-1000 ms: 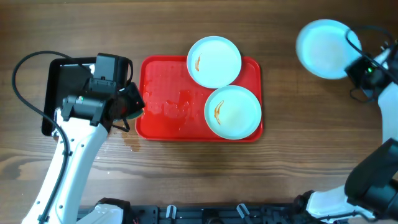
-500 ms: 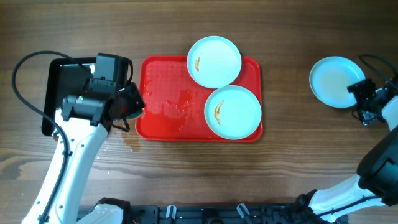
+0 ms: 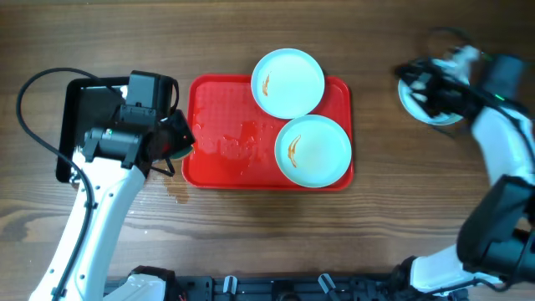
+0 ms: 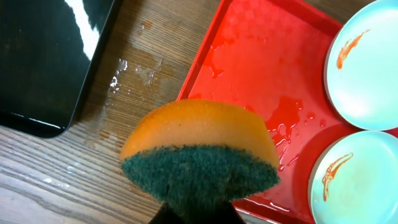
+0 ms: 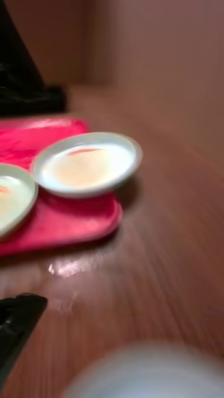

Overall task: Clean dirty plates on tray and stack at the side
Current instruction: 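Release the plate and move the right gripper back to the red tray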

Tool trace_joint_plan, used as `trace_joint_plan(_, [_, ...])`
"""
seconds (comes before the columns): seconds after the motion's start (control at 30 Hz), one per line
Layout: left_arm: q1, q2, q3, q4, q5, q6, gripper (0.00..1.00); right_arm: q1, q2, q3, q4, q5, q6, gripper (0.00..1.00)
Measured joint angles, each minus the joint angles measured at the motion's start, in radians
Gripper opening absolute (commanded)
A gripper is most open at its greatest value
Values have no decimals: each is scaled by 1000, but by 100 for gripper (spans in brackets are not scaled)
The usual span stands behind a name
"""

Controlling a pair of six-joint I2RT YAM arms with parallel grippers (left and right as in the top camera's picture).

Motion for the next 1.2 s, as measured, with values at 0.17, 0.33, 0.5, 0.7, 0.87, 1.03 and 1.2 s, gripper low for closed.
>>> trace_joint_plan(0.17, [0, 37, 0, -4, 0, 0, 4, 247, 2, 155, -154, 235, -31, 100])
trace_joint_plan(0.33, [0, 77, 0, 2, 0, 0, 4, 325, 36, 331, -245, 391, -61, 100])
trace_joint_plan(0.5, [0, 86, 0, 13, 0, 0, 4, 318, 187, 420, -282, 403, -106, 100])
trace_joint_plan(0.7, [0, 86, 0, 14, 0, 0, 4, 325, 419, 433, -184, 400, -137, 90])
trace_joint_plan(0.87, [0, 86, 0, 17, 0, 0, 4, 330, 459, 433, -119, 400, -148, 72])
trace_joint_plan(1.03, [0, 86, 0, 24, 0, 0, 4, 356, 459, 433, -99, 401, -154, 59])
trace_joint_plan(1.2, [0, 86, 0, 24, 0, 0, 4, 414, 461, 433, -84, 444, -154, 59])
